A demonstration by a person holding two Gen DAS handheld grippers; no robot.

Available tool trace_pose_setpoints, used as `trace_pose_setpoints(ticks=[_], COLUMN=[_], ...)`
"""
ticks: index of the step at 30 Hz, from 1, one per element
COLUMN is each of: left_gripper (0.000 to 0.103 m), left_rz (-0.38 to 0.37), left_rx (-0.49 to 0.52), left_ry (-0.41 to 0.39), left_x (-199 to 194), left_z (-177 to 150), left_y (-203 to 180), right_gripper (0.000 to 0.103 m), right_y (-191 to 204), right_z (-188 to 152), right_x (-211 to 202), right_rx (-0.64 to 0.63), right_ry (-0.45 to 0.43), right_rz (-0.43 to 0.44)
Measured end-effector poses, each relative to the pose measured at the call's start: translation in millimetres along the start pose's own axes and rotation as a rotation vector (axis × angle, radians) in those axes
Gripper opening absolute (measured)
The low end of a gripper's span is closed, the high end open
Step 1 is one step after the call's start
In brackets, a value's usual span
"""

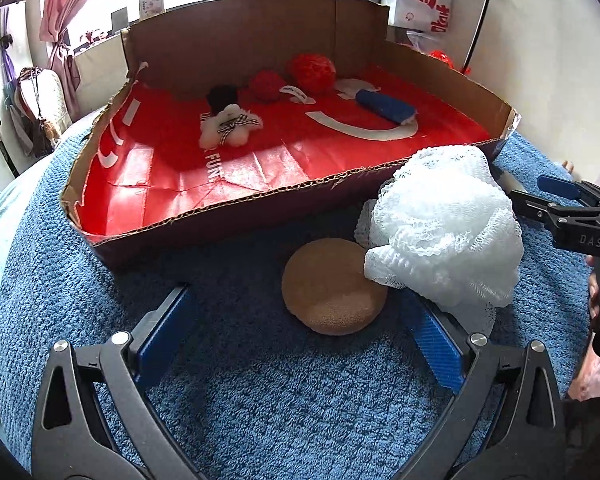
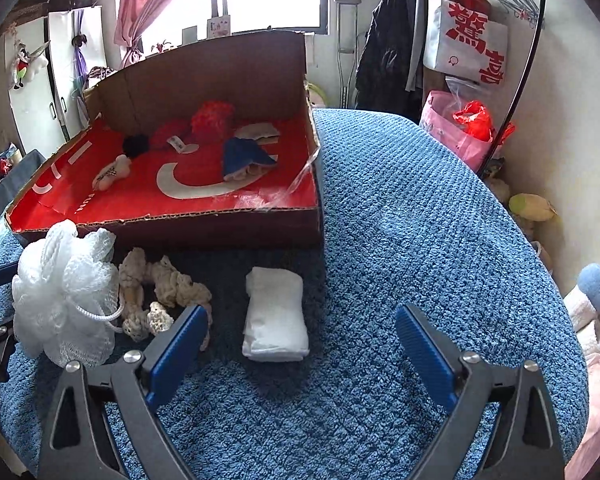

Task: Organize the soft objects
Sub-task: 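Move both tools back over the blanket toward the sponge and towel, then grasp the tan round sponge with the left tool while the right tool grasps the white towel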

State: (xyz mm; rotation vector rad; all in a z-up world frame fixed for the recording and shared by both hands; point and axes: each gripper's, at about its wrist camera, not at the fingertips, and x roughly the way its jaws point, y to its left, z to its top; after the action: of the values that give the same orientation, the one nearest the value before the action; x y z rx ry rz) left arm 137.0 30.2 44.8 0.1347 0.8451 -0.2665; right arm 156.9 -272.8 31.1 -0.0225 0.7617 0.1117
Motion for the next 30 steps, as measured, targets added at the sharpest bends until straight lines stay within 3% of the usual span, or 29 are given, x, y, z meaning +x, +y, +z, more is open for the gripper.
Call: trace_pose_setpoints(ticks=[2,6,7,8,18,30], left_gripper=[0.102,0.07,0.063,0.048,0.048,0.048], left_rz=[-0.021,-0.065,-0.079,-0.092,-0.064,-0.067], left_rx=[-0.003,-0.035,-0.043,-0.051,-0.007,-0.002], left_ry=[0.019,0.026,0.015,0.005,-0.09,-0.12], left_x=[6,9,6,3,-31,-39], left_z=[3,5,5,5,5,10], left_y=[1,7,9,10,5,4], right_gripper=[0.079,0.048,0.033,0.023,0.023,0.023], right_y=[-2,-1,1,2,16,20], right_z=[2,3,2,2,12,12], right_x=[4,9,8,6,-25,-28], right_rx=[0.0,-0.01,-0.02,-0.029,-0.058,-0.069], right_ry=[0.017,0.033,0.027,0.021,-0.072,-0.066], right_rz=[0.014,0.075,0.089,0.098,0.163,0.182])
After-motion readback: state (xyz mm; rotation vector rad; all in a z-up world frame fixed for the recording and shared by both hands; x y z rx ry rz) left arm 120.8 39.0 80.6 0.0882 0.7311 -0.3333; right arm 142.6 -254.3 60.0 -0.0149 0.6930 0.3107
